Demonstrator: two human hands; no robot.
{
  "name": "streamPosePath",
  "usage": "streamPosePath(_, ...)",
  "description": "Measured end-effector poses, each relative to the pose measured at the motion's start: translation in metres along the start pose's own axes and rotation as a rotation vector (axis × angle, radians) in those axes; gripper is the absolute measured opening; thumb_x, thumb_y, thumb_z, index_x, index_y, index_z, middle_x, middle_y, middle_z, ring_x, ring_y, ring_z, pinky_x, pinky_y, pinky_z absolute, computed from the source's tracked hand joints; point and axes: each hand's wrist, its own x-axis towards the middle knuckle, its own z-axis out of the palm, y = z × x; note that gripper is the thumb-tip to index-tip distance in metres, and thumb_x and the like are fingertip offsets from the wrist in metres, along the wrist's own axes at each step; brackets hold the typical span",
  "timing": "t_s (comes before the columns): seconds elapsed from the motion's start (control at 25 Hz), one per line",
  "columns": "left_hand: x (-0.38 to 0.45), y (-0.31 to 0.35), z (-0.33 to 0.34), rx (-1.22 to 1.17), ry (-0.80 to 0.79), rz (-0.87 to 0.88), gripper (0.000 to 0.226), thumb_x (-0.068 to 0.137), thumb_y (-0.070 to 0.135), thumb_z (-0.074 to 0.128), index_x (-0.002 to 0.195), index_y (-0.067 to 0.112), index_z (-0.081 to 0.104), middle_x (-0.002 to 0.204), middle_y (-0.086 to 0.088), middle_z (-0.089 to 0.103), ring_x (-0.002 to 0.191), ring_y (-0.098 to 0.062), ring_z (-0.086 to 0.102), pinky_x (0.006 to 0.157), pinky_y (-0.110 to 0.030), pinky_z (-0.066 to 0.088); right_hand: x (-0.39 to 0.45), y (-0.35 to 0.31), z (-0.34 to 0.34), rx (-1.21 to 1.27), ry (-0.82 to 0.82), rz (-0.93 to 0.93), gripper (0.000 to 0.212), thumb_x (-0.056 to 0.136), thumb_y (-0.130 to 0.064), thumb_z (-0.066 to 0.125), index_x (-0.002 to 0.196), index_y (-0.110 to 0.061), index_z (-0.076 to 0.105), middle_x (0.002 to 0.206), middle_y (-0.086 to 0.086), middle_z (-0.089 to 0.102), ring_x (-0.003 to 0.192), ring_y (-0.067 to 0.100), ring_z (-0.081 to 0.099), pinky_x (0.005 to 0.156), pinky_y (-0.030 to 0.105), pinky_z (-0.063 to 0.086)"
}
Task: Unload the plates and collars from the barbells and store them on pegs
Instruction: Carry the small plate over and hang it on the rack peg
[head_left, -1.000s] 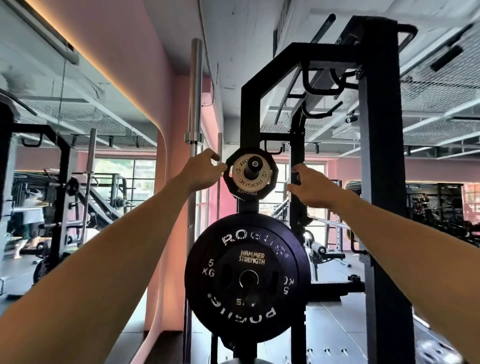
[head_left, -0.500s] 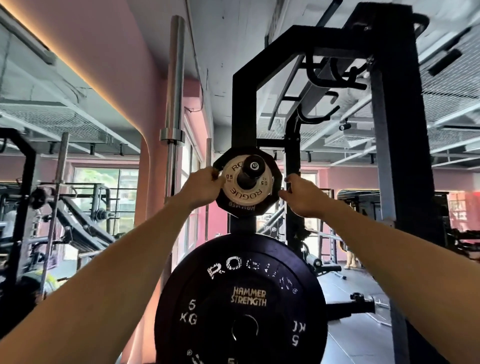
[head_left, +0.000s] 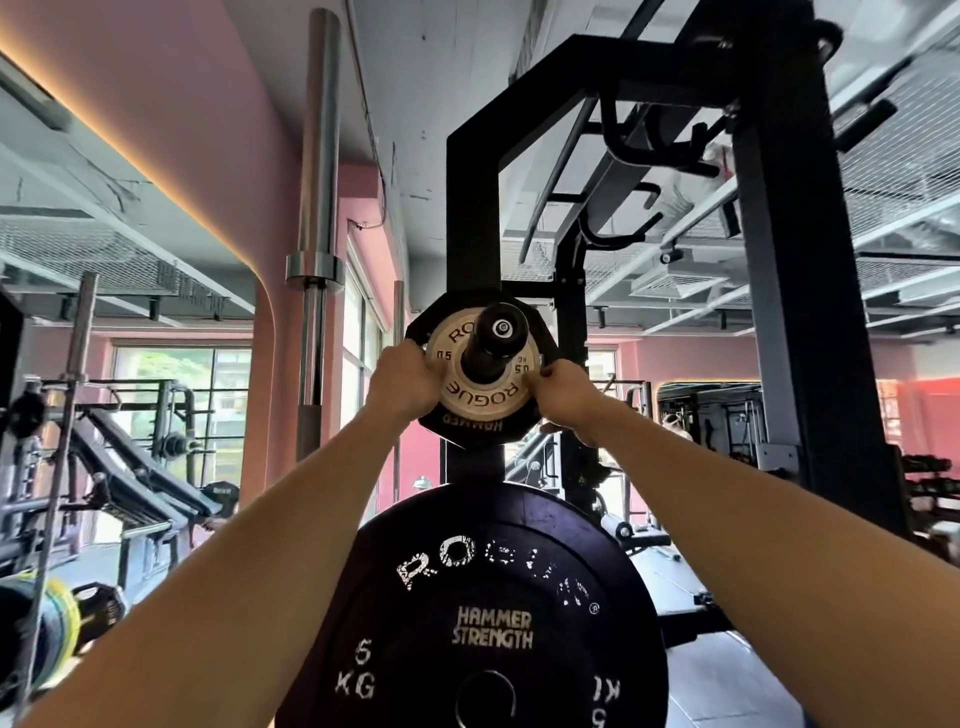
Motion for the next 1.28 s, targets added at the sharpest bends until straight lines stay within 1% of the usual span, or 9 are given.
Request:
streamPosePath(0.12, -0.004, -0.005, -0.008, -0.258, -0.094, -0.101, 0.03, 0.095, 0.023, 0.06, 0.116, 0.002, 0.056, 0.112, -0.015, 0.064, 0.092, -0.028, 0.064, 0.071, -0.034, 0.055, -0.008, -0.004, -0.005, 0.228, -0.043, 0.068, 0.025, 0.099, -0.023, 0.052, 0.106, 0.0, 0.059, 0.09, 0.012, 0.061, 0.067, 0.018, 0.057, 0.049, 0.028, 0.047)
streamPosePath(0.24, -0.013, 0.005, -0.021, -0.412, -0.151, -0.164, 0.025, 0.094, 0.015, 0.063, 0.113, 0.003, 0.053, 0.111, -0.017, 0.065, 0.087, -0.028, 0.068, 0.066, -0.036, 0.061, -0.026, -0.009, -0.017, 0.326, -0.072, 0.057, 0.012, 0.099, -0.02, 0.052, 0.092, -0.01, 0.049, 0.082, 0.009, 0.059, 0.06, 0.015, 0.055, 0.048, 0.027, 0.046)
streamPosePath(0.4, -0.031, 0.028, -0.043, -0.411, -0.128, -0.154, 0.028, 0.092, 0.011, 0.065, 0.116, 0.001, 0.055, 0.105, -0.018, 0.067, 0.072, -0.025, 0.071, 0.052, -0.03, 0.06, -0.048, -0.02, -0.034, 0.371, -0.095, 0.037, 0.018, 0.097, -0.02, 0.055, 0.106, -0.008, 0.044, 0.085, 0.01, 0.062, 0.059, 0.016, 0.06, 0.045, 0.027, 0.048)
streamPosePath(0.56, -0.057, 0.05, -0.067, -0.366, -0.108, -0.156, 0.022, 0.091, 0.01, 0.065, 0.11, 0.001, 0.059, 0.101, -0.018, 0.069, 0.069, -0.023, 0.071, 0.045, -0.024, 0.056, -0.079, -0.033, -0.056, 0.367, -0.123, 0.007, 0.021, 0.097, -0.021, 0.056, 0.108, -0.008, 0.044, 0.088, 0.01, 0.064, 0.064, 0.017, 0.063, 0.049, 0.028, 0.048)
streamPosePath(0.76, -0.097, 0.081, -0.096, -0.351, -0.094, -0.146, 0.017, 0.089, 0.005, 0.065, 0.104, 0.002, 0.057, 0.099, -0.02, 0.069, 0.069, -0.026, 0.072, 0.046, -0.026, 0.056, -0.119, -0.051, -0.086, 0.339, -0.153, -0.039, 0.02, 0.096, -0.016, 0.057, 0.105, -0.006, 0.043, 0.086, 0.015, 0.064, 0.063, 0.019, 0.061, 0.052, 0.031, 0.05)
streamPosePath(0.92, -0.135, 0.116, -0.102, -0.361, -0.125, -0.141, 0.02, 0.087, 0.002, 0.065, 0.106, 0.0, 0.058, 0.099, -0.02, 0.068, 0.068, -0.025, 0.072, 0.045, -0.027, 0.056, -0.164, -0.049, -0.122, 0.364, -0.151, -0.036, 0.019, 0.096, -0.012, 0.056, 0.107, -0.003, 0.042, 0.077, 0.014, 0.059, 0.058, 0.019, 0.056, 0.047, 0.028, 0.052)
streamPosePath(1.12, -0.177, 0.178, -0.086, -0.423, -0.144, -0.133, 0.019, 0.089, 0.003, 0.064, 0.107, 0.002, 0.059, 0.09, -0.012, 0.066, 0.058, -0.016, 0.066, 0.04, -0.022, 0.052, -0.208, -0.038, -0.188, 0.357, -0.086, -0.005, 0.013, 0.096, -0.011, 0.056, 0.091, -0.007, 0.045, 0.076, 0.019, 0.059, 0.054, 0.022, 0.057, 0.047, 0.031, 0.055)
streamPosePath(1.2, -0.19, 0.201, -0.076, -0.446, -0.165, -0.141, 0.016, 0.089, 0.003, 0.063, 0.105, 0.006, 0.058, 0.089, -0.012, 0.067, 0.056, -0.016, 0.067, 0.038, -0.022, 0.051, -0.222, -0.03, -0.214, 0.333, -0.064, 0.008, 0.012, 0.096, -0.011, 0.056, 0.099, -0.004, 0.047, 0.079, 0.02, 0.06, 0.058, 0.024, 0.058, 0.051, 0.033, 0.057)
streamPosePath(1.28, -0.198, 0.217, -0.063, -0.48, -0.196, -0.153, 0.014, 0.089, 0.002, 0.063, 0.101, 0.006, 0.057, 0.094, -0.017, 0.069, 0.061, -0.022, 0.07, 0.044, -0.031, 0.058, -0.231, -0.02, -0.235, 0.306, -0.04, 0.025, 0.017, 0.096, -0.011, 0.057, 0.107, -0.002, 0.048, 0.079, 0.019, 0.062, 0.061, 0.026, 0.059, 0.056, 0.036, 0.058)
